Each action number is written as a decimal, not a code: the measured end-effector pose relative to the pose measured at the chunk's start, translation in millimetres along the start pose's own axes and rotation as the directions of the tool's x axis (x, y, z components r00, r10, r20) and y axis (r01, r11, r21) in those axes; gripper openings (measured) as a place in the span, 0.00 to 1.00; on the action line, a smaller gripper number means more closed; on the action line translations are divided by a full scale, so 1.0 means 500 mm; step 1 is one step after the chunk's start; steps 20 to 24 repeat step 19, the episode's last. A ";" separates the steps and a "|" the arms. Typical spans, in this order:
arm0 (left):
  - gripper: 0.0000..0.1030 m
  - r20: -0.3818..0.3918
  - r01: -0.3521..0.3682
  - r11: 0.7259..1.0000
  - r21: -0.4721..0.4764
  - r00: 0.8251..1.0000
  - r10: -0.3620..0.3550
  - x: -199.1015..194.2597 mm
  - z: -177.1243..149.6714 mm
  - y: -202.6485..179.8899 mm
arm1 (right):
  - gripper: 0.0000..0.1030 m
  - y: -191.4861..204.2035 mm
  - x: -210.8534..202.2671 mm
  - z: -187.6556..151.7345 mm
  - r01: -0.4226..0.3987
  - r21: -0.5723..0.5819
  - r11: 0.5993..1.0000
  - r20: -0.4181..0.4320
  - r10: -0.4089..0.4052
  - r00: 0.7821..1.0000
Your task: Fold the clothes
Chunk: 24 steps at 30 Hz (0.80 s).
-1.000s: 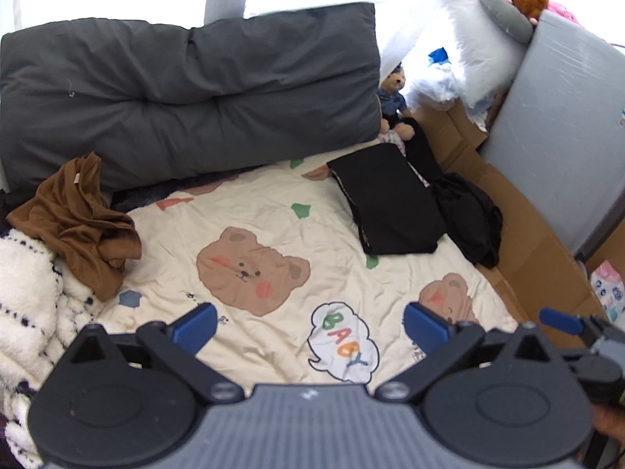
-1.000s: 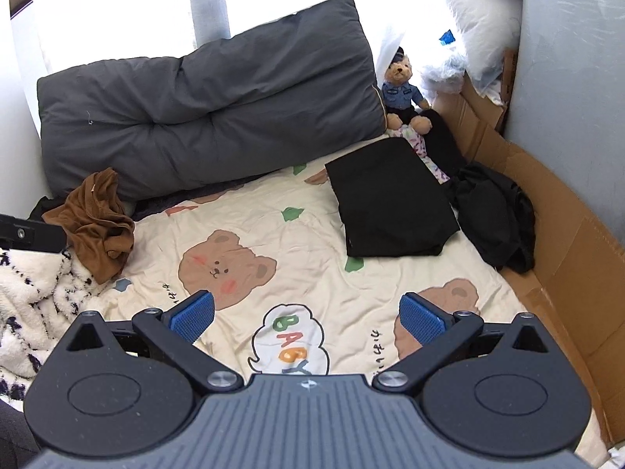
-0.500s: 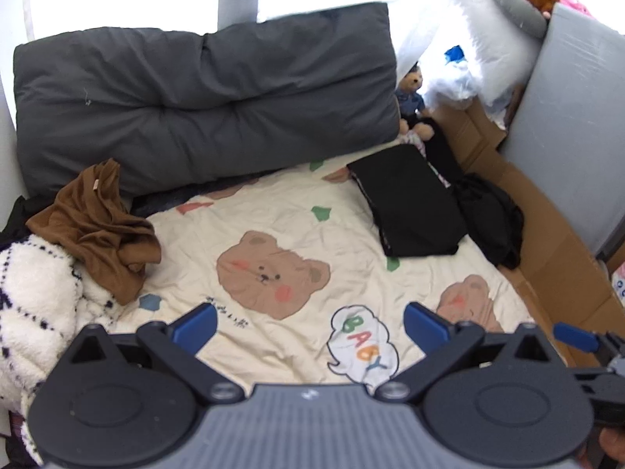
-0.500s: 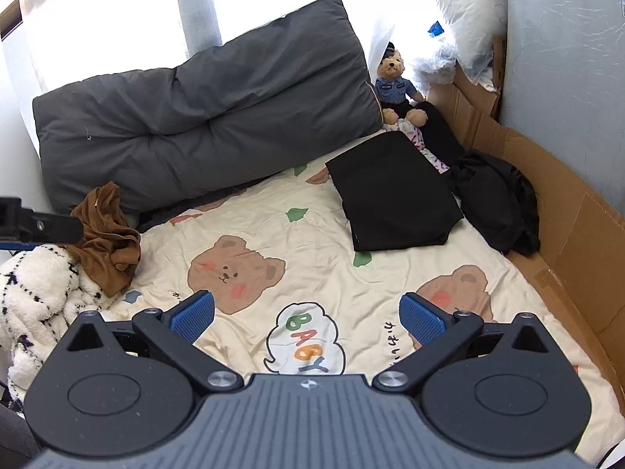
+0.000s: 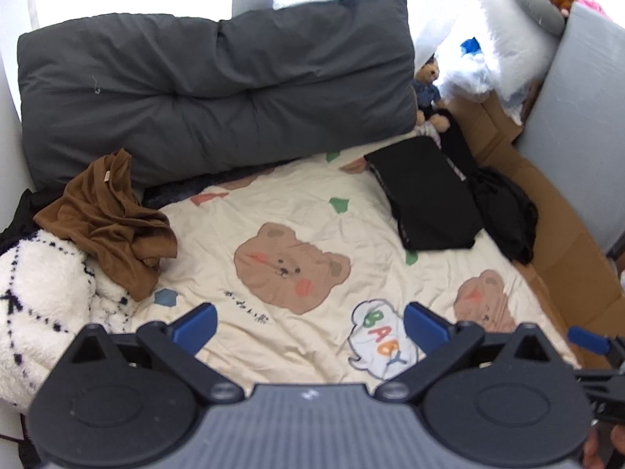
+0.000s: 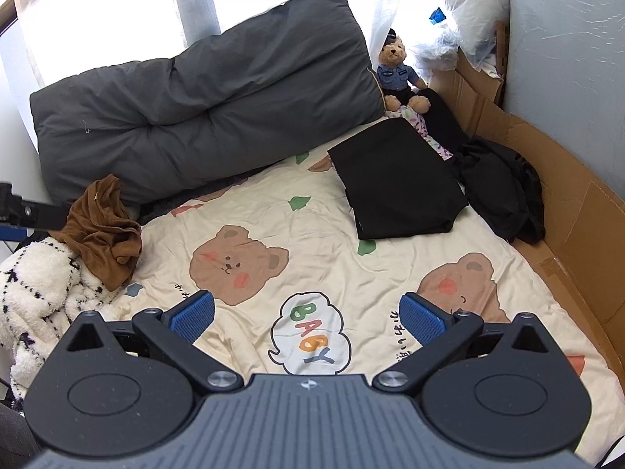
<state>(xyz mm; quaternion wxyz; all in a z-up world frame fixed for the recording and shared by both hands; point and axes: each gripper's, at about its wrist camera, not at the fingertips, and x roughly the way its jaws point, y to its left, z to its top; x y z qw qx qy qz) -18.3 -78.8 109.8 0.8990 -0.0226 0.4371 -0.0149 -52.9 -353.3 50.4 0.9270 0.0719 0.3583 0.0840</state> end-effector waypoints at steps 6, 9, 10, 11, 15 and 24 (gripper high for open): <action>1.00 0.001 0.001 1.000 0.005 1.000 -0.001 0.014 -0.005 0.007 | 1.00 0.015 0.015 0.003 -0.007 0.002 1.000 -0.009 0.007 1.000; 1.00 0.009 -0.015 1.000 0.016 1.000 0.015 0.015 0.000 0.010 | 1.00 0.023 0.020 0.004 -0.015 0.001 1.000 -0.011 0.015 1.000; 1.00 -0.002 -0.012 1.000 0.014 1.000 0.012 0.017 0.000 0.012 | 1.00 0.026 0.022 0.004 -0.017 -0.001 1.000 -0.012 0.017 1.000; 1.00 -0.007 -0.011 1.000 0.012 1.000 0.011 0.017 -0.001 0.013 | 1.00 0.029 0.023 0.004 -0.021 -0.002 1.000 -0.012 0.021 1.000; 1.00 -0.025 -0.005 1.000 0.007 1.000 0.005 0.022 -0.004 0.018 | 1.00 0.045 0.027 0.004 -0.040 -0.012 0.999 -0.015 0.040 0.999; 1.00 -0.056 -0.006 1.000 -0.006 0.998 0.006 0.030 -0.008 0.025 | 1.00 0.061 0.032 0.005 -0.040 -0.047 0.998 -0.025 0.039 0.999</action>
